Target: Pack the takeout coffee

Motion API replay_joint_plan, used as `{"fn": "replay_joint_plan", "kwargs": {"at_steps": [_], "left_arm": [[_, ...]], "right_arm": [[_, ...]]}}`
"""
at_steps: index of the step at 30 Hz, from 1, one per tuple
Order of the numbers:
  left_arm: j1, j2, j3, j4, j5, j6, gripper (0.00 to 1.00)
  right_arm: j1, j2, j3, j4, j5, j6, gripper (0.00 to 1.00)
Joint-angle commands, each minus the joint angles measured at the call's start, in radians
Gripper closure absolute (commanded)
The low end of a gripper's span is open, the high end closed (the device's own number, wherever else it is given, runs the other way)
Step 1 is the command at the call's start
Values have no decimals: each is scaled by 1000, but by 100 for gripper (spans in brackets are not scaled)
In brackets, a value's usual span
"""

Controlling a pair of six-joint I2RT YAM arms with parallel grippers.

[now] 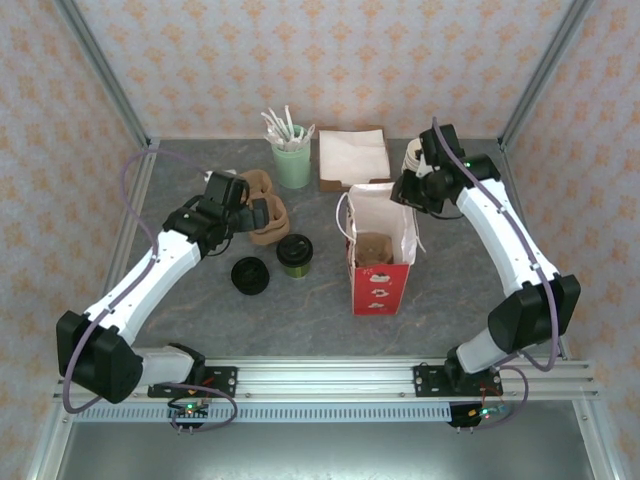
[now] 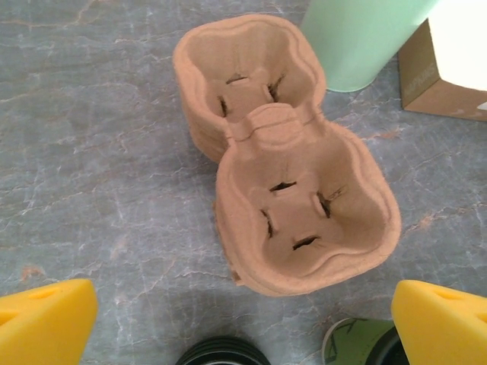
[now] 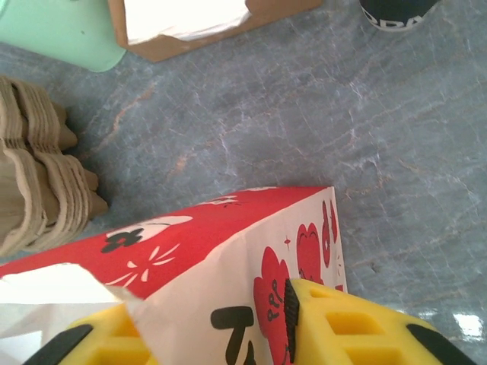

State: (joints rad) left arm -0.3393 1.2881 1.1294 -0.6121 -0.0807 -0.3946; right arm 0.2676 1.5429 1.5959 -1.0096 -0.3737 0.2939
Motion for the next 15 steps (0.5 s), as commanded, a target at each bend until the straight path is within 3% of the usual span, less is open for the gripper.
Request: {"fn": "replay_joint_plan", "kwargs": {"at_steps": [1, 6, 11, 15], "left_arm": [[5, 1, 51, 21, 25, 26, 0], [5, -6, 63, 16, 55, 70, 0], [5, -49, 49, 21, 55, 95, 0], [2, -107, 29, 21, 20, 105, 0]], "right_arm": [[-5, 25, 63, -15, 1, -21, 70], [-7, 40, 87, 36, 12, -3, 67], [-7, 23, 125, 19, 22, -11, 49], [-8, 1, 194, -47, 49, -31, 44]]}}
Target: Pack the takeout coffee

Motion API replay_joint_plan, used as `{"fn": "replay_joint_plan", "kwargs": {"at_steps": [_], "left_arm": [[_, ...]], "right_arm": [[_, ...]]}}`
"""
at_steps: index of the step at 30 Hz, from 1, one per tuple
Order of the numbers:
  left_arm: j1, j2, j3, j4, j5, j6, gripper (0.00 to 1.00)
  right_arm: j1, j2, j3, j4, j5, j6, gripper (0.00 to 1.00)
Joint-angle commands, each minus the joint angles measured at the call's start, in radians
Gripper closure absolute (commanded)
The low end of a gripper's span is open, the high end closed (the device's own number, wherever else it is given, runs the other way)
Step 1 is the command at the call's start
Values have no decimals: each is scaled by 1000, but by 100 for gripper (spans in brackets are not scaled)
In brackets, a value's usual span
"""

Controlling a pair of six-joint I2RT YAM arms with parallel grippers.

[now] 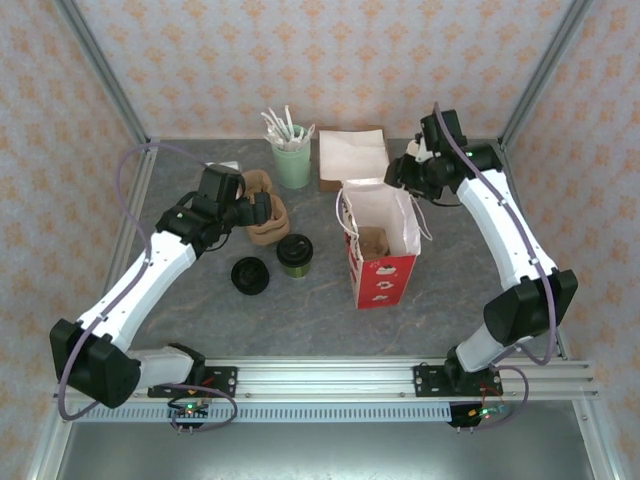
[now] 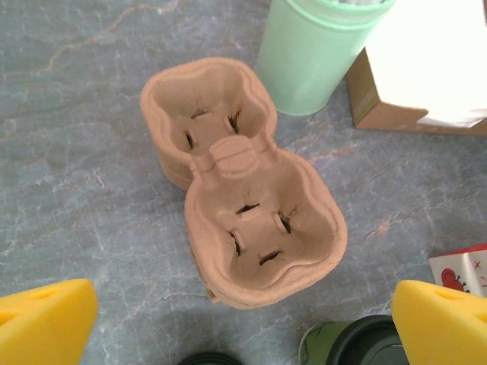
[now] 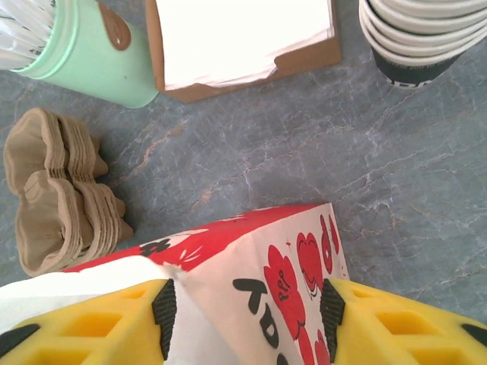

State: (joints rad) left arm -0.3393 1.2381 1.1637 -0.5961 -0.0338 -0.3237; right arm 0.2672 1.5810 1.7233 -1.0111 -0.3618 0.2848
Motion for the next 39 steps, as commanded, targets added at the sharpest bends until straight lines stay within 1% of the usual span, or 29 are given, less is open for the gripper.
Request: {"fn": "replay_joint_plan", "kwargs": {"at_steps": [1, 3, 6, 8, 9, 11, 13, 14, 15, 16, 18, 20, 21, 23, 25, 28, 31, 33, 39], "left_arm": [[0, -77, -18, 13, -36, 35, 0], [-2, -120, -32, 21, -73, 4, 0], [-1, -153, -40, 28, -68, 13, 0], [-2, -145, -23, 1, -59, 30, 0], [-3, -135, -9, -23, -54, 31, 0], [-3, -110, 29, -83, -20, 22, 0], [-3, -80, 66, -174, -9, -27, 1], [-4, -66, 84, -214, 25, -21, 2], [-13, -52, 99, -263, 31, -28, 4], [-26, -46, 111, -307, 7, -47, 6], [-55, -42, 137, -387, -61, -101, 6], [-67, -50, 170, -452, -29, -131, 5], [-71, -61, 179, -476, -15, -149, 4], [-86, -86, 191, -498, 20, -163, 3], [-130, -107, 186, -498, 12, -171, 2], [-206, -80, 208, -528, 12, -181, 2], [-284, -23, 250, -566, 6, -200, 3], [-331, 13, 271, -576, 2, -204, 3], [-403, 128, 313, -608, -12, -266, 3]], "right_arm": [[-8, -47, 79, -58, 42, -24, 44], [-8, -69, 109, -96, 63, -13, 42], [-8, -102, 148, -131, 54, 11, 38], [-8, -125, 152, -134, 19, 39, 40], [-7, -137, 149, -131, -11, 58, 42], [-9, -162, 117, -129, -54, 116, 43], [-7, -199, 56, -126, -88, 163, 45], [-7, -217, 32, -126, -100, 176, 45], [-6, -240, 11, -123, -120, 180, 45], [-4, -263, -11, -125, -138, 181, 46], [-2, -297, -15, -155, -136, 212, 46], [7, -314, -3, -176, -138, 236, 47], [22, -317, 11, -195, -124, 250, 49], [75, -315, 44, -222, -95, 256, 49], [135, -309, 63, -247, -53, 273, 49], [202, -298, 74, -284, 22, 286, 49], [214, -275, 106, -350, 64, 284, 49], [216, -282, 107, -356, 75, 269, 49], [216, -316, 99, -379, 176, 215, 47]]}}
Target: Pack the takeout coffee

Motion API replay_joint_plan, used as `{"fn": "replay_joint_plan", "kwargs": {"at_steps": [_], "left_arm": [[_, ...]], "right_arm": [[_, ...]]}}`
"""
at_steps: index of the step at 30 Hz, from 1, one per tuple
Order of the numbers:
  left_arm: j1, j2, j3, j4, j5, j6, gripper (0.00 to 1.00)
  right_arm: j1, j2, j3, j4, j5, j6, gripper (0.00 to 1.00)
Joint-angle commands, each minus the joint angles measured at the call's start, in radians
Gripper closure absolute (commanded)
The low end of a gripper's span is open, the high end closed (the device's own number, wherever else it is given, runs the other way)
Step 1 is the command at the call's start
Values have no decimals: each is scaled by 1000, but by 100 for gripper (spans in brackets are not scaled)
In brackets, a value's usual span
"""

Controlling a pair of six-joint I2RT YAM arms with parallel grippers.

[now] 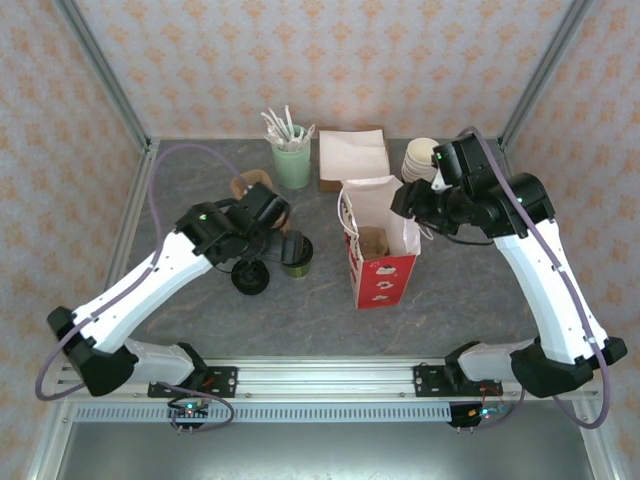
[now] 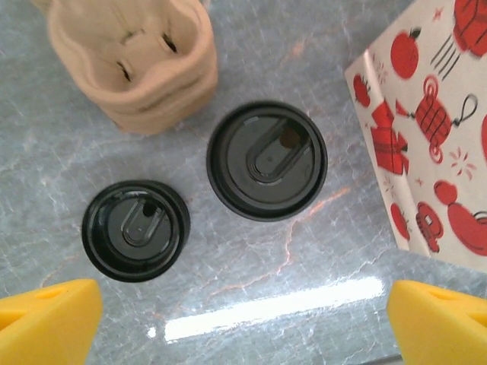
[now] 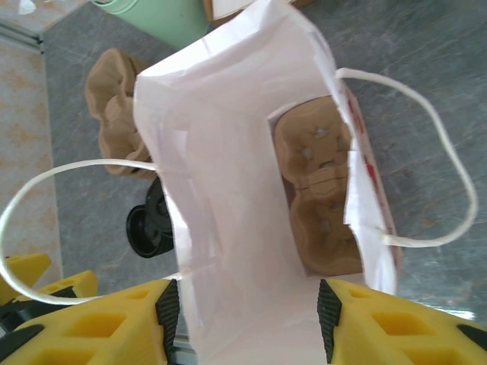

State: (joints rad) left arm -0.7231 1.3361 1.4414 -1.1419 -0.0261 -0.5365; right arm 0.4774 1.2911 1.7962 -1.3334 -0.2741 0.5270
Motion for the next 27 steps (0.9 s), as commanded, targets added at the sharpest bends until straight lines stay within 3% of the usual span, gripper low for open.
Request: {"fn": "replay_joint_plan", "kwargs": {"at_steps": [1, 5, 20, 27], "left_arm": [[-26, 42, 40, -62, -23, -63, 3], [-29, 70, 16, -12, -25, -91, 3], [-28, 436, 261, -166, -57, -176, 0], [-2, 475, 269, -154, -46, -230, 0]], "right_arm": [[6, -30, 30, -61, 92, -29, 47], [6, -44, 21, -21, 46, -44, 48], [3, -4, 51, -96, 151, -143, 43], [-28, 0, 40, -94, 137, -163, 43]]}}
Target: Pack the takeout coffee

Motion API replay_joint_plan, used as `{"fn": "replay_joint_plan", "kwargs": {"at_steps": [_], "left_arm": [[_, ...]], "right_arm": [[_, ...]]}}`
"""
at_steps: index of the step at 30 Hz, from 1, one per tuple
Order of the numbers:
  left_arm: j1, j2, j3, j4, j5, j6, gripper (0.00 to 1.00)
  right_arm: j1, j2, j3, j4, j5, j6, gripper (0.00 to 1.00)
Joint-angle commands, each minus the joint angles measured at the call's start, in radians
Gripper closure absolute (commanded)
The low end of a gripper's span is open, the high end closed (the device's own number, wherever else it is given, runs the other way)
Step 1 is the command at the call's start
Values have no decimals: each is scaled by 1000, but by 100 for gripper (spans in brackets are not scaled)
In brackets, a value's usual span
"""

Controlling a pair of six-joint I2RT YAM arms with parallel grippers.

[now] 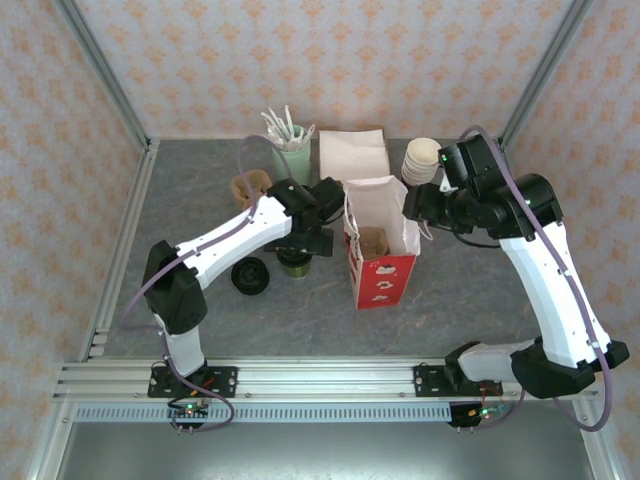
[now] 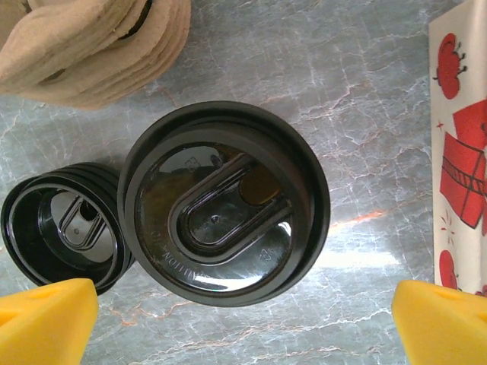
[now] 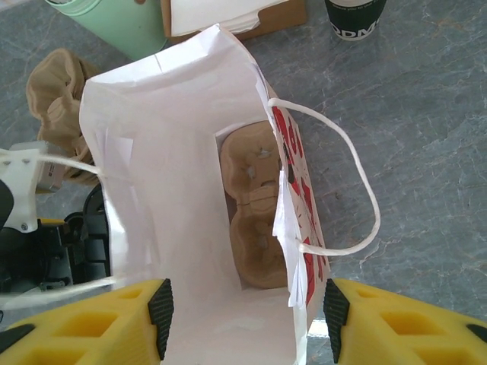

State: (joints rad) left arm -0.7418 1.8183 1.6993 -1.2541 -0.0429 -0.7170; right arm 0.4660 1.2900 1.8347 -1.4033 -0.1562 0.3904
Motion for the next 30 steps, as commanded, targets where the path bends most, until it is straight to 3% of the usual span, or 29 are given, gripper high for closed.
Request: {"fn": "replay_joint_plan", "kwargs": {"at_steps": [1, 9, 30], "left_arm": [[23, -11, 2, -30, -22, -51, 0], [72, -18, -33, 18, 28, -39, 1], [76, 1, -82, 56, 70, -42, 12]], "right_arm": [[-25, -1, 0, -20, 11, -27, 43], [-89, -2, -48, 19, -53, -44, 43], [-107, 12, -80, 30, -69, -59, 44]]}}
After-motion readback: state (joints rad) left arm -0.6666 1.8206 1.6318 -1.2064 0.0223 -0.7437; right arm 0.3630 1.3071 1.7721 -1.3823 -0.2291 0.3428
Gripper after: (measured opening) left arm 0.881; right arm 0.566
